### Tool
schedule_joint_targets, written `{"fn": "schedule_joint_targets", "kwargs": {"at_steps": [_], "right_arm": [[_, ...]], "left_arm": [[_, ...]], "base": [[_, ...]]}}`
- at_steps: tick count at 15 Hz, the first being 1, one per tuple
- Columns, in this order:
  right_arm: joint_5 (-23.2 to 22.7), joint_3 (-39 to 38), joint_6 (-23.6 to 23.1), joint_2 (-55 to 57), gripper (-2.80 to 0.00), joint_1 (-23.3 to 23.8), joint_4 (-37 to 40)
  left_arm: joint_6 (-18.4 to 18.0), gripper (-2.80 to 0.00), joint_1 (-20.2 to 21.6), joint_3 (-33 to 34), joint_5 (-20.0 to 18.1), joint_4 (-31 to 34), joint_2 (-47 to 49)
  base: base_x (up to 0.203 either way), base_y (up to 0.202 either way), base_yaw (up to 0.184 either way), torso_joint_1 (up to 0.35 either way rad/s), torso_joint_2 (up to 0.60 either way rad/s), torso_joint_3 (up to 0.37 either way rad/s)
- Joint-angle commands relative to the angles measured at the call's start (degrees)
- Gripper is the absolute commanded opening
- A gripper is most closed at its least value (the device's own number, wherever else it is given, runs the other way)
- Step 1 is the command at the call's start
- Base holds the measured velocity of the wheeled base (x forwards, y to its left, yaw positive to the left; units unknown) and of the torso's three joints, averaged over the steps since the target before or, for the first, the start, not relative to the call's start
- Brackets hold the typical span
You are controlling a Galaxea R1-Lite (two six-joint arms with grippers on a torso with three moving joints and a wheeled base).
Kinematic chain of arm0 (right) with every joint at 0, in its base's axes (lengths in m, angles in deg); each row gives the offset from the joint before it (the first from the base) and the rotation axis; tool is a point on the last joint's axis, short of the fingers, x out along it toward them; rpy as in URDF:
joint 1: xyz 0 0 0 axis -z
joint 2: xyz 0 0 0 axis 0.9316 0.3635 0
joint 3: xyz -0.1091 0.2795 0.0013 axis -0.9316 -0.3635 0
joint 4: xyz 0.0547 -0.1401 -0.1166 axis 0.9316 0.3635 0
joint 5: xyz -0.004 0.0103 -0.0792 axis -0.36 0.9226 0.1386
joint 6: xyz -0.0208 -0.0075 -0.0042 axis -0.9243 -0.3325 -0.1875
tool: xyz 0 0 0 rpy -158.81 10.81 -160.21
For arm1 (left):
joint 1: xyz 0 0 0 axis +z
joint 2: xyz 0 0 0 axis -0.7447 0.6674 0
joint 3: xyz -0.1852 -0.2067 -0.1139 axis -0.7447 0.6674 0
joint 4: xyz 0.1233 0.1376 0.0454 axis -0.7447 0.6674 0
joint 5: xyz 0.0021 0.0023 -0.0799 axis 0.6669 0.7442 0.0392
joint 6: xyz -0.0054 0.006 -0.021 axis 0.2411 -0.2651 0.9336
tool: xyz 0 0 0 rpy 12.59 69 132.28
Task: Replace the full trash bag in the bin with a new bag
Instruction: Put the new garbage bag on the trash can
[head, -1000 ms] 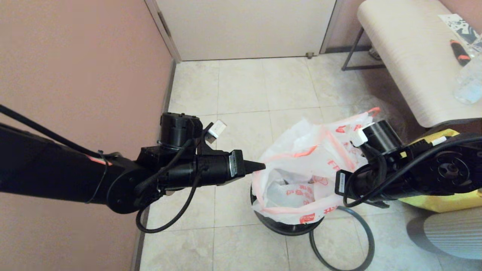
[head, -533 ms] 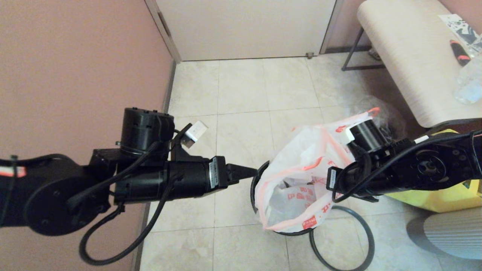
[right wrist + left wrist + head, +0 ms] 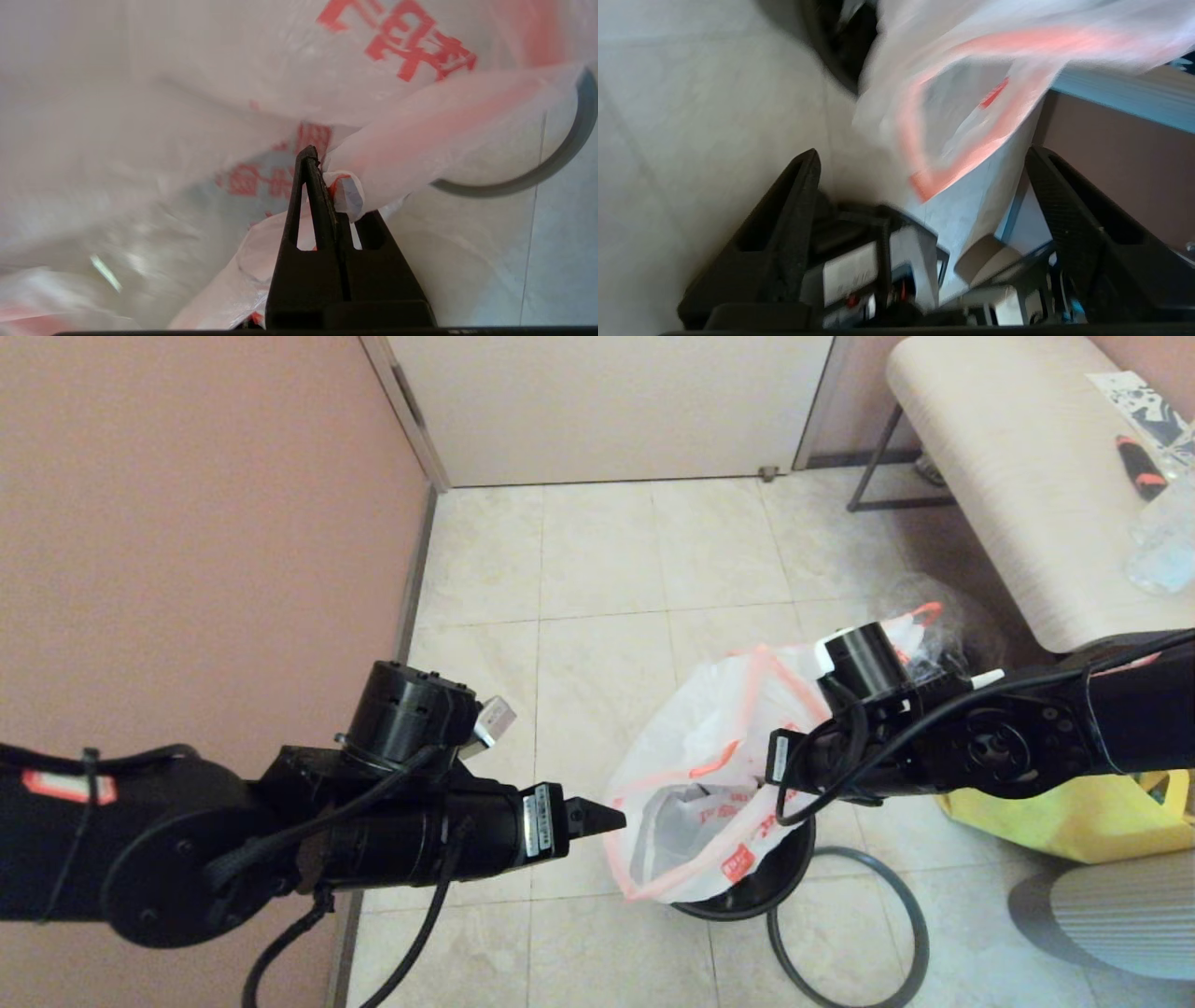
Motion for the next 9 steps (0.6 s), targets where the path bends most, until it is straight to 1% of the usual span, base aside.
{"fn": "schedule_joint_targets", "kwargs": {"at_steps": [1, 4, 9], "right_arm": [[0.30, 0.84, 0.15, 0.95, -2.80, -0.06, 0.13], [0.42, 1.36, -0.11, 1.30, -2.80, -0.06, -0.39], [0.43, 3.13, 0.06, 2.00, -2.80, -0.15, -0.48]], "left_arm": [[0.14, 0.00, -1.14, -0.10, 0.39, -1.73, 4.47], [0.21, 0.00, -4.51, -1.05, 4.68, -2.86, 9.33], [2.09, 0.00, -7.11, -0.78, 5.19, -2.87, 12.44]], "base": [[0.000, 0.000, 0.000, 0.000, 0.00, 0.000], [0.000, 0.000, 0.000, 0.000, 0.00, 0.000], [0.000, 0.000, 0.000, 0.000, 0.00, 0.000]]}}
